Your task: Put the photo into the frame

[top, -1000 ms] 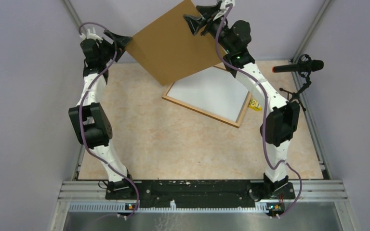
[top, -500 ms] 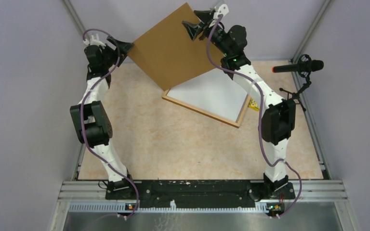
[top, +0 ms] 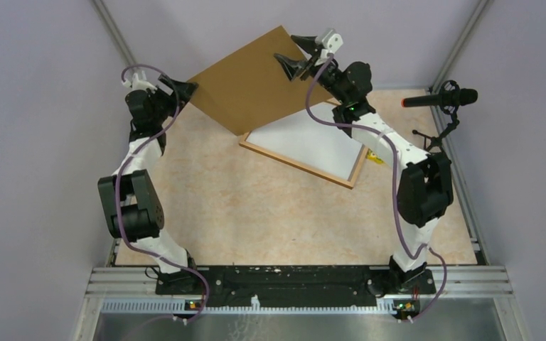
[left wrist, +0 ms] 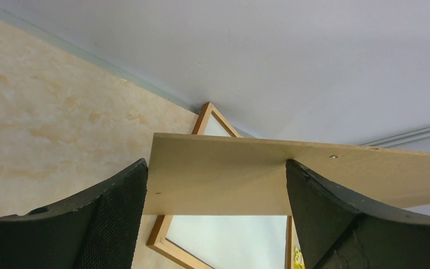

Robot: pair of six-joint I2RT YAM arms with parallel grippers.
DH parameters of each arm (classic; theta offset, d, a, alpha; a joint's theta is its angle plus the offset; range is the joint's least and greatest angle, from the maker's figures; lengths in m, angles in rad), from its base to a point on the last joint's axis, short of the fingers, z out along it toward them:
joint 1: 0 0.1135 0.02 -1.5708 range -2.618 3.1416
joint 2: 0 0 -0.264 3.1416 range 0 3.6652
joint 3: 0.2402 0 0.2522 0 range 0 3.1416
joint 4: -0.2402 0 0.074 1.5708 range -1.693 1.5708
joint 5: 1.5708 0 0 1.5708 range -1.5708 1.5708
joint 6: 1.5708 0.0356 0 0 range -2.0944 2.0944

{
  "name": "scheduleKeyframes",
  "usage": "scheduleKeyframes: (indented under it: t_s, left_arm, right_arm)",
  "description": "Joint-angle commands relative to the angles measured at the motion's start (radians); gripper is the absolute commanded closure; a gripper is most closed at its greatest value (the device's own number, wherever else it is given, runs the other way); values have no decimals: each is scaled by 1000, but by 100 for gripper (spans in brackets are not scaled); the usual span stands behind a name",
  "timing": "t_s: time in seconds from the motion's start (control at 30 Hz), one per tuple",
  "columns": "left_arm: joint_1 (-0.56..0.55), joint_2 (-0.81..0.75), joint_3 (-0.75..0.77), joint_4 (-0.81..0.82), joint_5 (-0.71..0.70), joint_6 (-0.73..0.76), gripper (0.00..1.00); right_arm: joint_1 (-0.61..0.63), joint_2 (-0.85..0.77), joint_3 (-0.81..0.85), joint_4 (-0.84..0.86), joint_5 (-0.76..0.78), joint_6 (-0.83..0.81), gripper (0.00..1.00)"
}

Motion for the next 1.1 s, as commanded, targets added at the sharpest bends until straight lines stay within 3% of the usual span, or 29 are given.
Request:
scheduleKeyframes:
  t_s: [0.0, 0.37, 0.53, 0.83, 1.07]
  left_arm:
    - [-80, -178, -86, 136, 218, -72, 8]
    - [-80, -459, -337, -12, 163, 3, 4]
    - [-80, -584, -451, -58, 156, 30, 1]
    - [-85, -722, -623, -65, 189, 1, 1]
    - [-89, -819, -733, -115, 177, 13, 1]
  right_arm:
    - [72, 2, -115, -172, -245, -16, 36]
    - [128, -211, -455, -161, -106, -167, 32]
    - [143, -326, -661, -27, 21, -122, 25]
    - [205, -477, -1017, 242, 260, 7, 21]
    - [229, -534, -1211, 342, 324, 118, 18]
